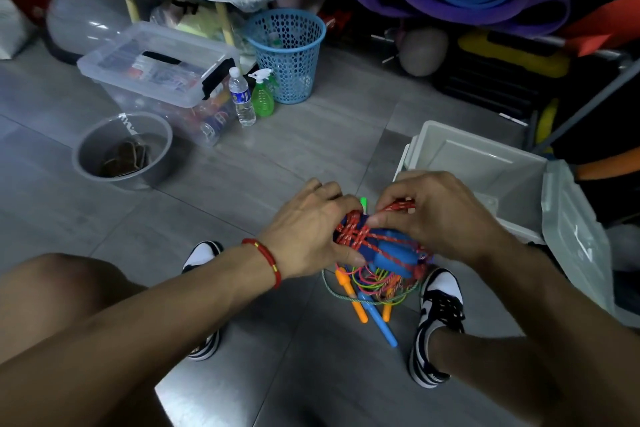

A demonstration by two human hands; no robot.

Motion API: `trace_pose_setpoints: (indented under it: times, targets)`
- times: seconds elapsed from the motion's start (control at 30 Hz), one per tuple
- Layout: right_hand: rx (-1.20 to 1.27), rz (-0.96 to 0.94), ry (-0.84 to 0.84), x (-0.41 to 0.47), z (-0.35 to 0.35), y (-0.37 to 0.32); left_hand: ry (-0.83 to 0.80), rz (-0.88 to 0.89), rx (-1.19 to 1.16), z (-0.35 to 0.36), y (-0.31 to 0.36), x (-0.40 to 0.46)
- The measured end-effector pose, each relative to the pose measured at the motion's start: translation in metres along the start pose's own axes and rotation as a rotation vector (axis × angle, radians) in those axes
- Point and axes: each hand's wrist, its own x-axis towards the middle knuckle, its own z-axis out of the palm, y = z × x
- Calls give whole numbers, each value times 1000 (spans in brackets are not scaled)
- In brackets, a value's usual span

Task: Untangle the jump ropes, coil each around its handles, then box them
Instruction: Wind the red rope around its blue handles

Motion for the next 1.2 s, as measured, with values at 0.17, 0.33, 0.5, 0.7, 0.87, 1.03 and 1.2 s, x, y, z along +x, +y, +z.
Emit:
trace_pose_setpoints:
  times: [0.17,0.33,0.5,0.7,0.87,1.03,1.2]
  targets:
    - [201,-39,-152,-1,-17,9,15,162,-19,-3,3,-4]
    - [455,25,-251,-4,-15,14,-114,261,-110,-9,8,-11]
    - [762,79,-187,-9,-13,26,-148,125,-602,-21,13,-23]
    - [833,79,-107,-21,10,9,146,-191,-1212,-30,5,-16]
    - [579,123,-204,-24,32,-15,231,-344,-1053,-17,-13,-7]
    - [462,210,-243,-29,32,-25,243,-401,-614,1,-24,4]
    - [379,355,-214,-29,24,-31,146,-355,-137,9,-15,3]
